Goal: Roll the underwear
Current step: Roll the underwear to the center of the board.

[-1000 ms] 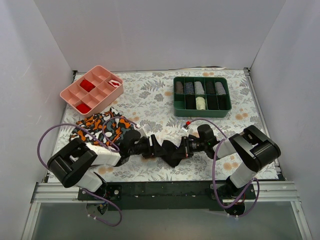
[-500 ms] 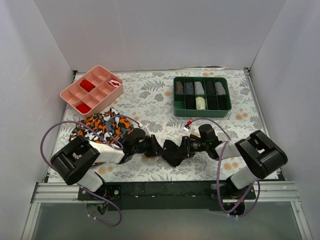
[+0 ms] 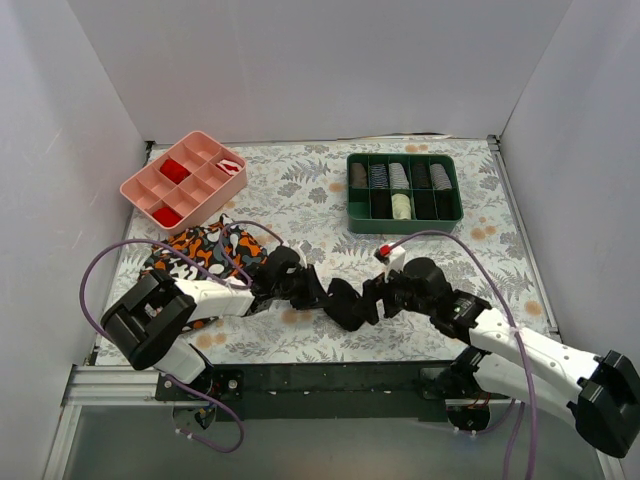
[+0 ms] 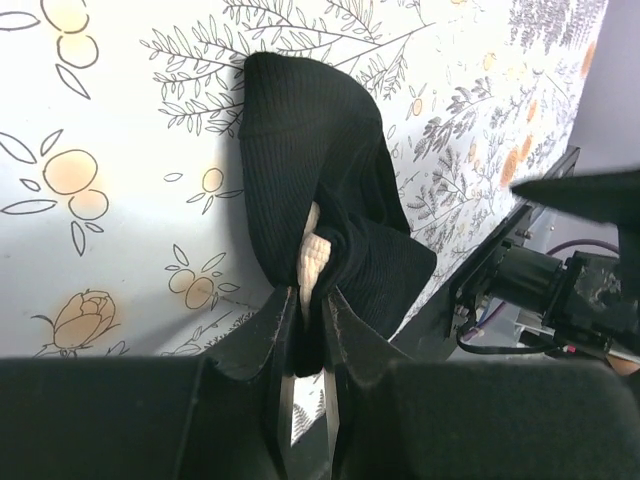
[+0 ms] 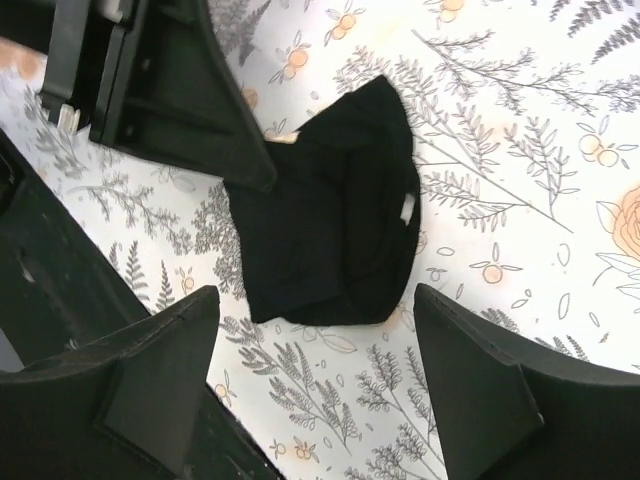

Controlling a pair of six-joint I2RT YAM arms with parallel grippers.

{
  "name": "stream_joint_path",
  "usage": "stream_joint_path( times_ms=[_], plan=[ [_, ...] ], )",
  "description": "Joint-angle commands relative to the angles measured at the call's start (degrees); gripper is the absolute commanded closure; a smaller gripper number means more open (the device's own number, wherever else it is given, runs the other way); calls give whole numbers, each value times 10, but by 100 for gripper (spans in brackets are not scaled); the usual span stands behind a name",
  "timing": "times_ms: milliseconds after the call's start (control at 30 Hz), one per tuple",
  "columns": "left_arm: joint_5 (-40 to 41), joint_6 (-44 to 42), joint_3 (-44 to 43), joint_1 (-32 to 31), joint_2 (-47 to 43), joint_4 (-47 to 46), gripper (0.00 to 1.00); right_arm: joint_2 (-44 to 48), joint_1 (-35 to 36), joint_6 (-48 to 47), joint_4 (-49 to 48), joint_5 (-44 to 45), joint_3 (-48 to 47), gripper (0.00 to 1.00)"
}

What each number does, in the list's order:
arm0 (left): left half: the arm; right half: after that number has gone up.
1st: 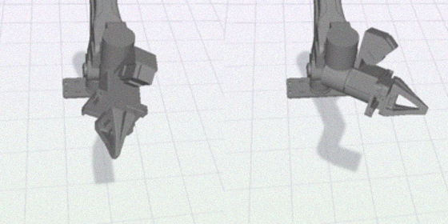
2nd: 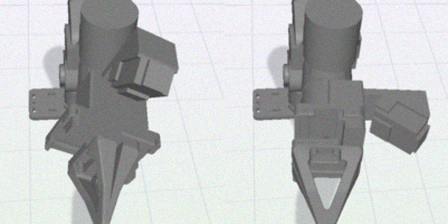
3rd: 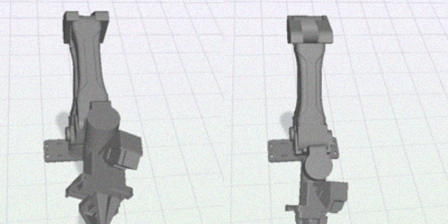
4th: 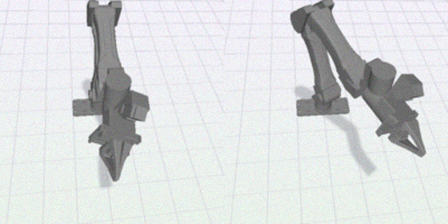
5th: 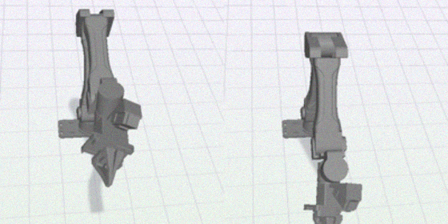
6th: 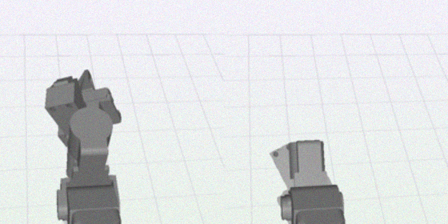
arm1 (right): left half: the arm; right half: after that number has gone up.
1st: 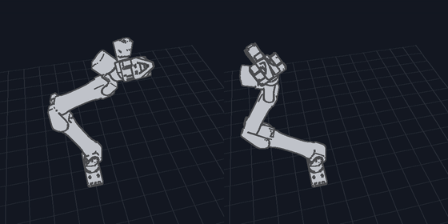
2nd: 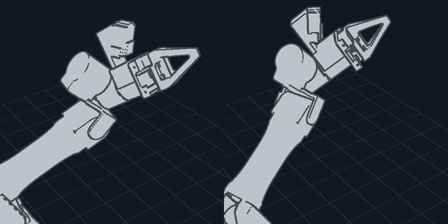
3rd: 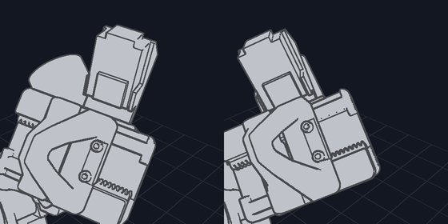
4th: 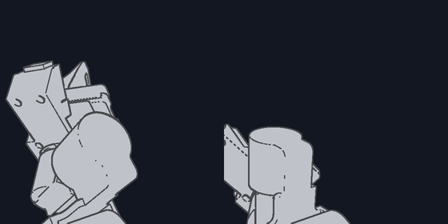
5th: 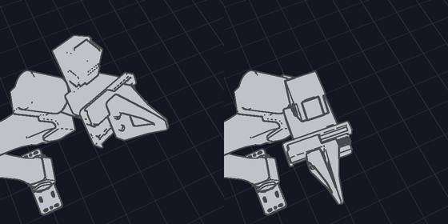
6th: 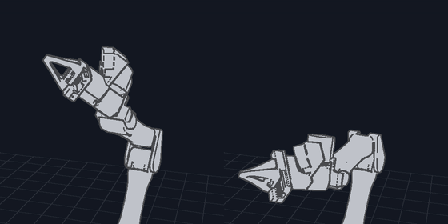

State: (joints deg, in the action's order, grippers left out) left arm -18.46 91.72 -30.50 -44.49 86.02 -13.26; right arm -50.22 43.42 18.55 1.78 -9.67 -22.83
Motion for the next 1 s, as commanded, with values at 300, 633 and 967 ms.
stream_joint_path(
  times_ms=[300, 633, 967],
  plan=[
    [23, -13, -93, -1, 6, 195, 95, -178, 283, -73, 106, 346, -154, 23],
    [23, -16, -98, -1, 20, 208, 94, -248, 331, -98, 75, 370, -188, 23],
    [17, -24, -104, 0, 28, 206, 94, -289, 331, -84, 55, 368, -164, 29]
  ],
)
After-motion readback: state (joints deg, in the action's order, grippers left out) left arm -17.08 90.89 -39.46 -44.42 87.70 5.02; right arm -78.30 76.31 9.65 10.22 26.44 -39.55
